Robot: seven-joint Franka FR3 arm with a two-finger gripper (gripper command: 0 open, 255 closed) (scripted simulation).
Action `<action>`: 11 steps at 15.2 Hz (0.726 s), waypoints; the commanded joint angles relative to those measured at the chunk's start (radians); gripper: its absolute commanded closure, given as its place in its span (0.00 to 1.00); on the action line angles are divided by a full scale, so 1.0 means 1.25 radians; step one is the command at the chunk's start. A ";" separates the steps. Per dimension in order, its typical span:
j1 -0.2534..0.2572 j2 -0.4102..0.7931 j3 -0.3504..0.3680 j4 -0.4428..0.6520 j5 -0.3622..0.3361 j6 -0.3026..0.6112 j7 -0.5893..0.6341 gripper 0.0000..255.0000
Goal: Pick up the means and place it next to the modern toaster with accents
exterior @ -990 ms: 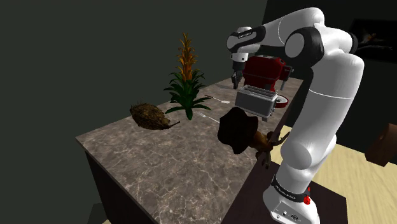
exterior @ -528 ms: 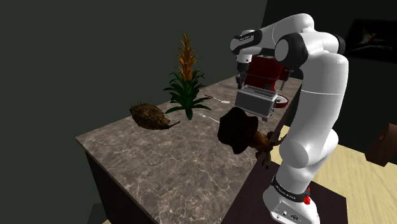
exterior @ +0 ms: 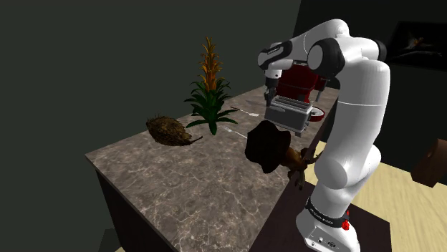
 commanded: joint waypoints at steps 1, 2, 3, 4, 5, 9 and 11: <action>0.000 0.003 0.001 -0.016 0.002 0.019 -0.001 1.00; 0.000 0.006 0.001 -0.023 0.003 0.029 -0.001 1.00; 0.000 0.009 0.001 -0.030 0.004 0.039 -0.002 1.00; -0.001 0.012 0.002 -0.037 0.005 0.049 -0.002 1.00; -0.001 0.015 0.002 -0.044 0.007 0.059 -0.003 1.00; -0.002 0.029 0.004 -0.070 0.013 0.097 -0.007 1.00; -0.003 0.037 0.005 -0.081 0.017 0.117 -0.008 1.00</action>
